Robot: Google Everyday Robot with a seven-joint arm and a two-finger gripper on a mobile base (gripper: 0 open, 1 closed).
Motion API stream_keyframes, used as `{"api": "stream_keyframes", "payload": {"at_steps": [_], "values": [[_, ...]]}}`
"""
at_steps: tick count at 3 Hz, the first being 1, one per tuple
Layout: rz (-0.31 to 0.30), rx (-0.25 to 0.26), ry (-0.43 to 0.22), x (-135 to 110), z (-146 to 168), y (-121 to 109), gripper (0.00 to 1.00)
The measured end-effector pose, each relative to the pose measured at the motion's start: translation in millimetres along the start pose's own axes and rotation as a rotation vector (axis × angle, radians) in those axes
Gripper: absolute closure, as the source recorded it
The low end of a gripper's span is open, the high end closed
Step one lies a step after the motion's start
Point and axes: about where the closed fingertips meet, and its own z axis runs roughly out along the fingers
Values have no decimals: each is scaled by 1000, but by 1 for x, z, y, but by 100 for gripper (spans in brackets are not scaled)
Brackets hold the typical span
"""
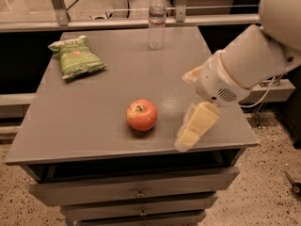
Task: Move apple near water bottle
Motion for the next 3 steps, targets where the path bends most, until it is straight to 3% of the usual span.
{"api": "stream_keyframes", "payload": {"at_steps": [1, 2, 3], "values": [[-18, -23, -122, -29, 40, 9, 0], [-31, -8, -205, -47, 67, 5, 0], [-22, 19, -259, -55, 90, -7, 20]]}}
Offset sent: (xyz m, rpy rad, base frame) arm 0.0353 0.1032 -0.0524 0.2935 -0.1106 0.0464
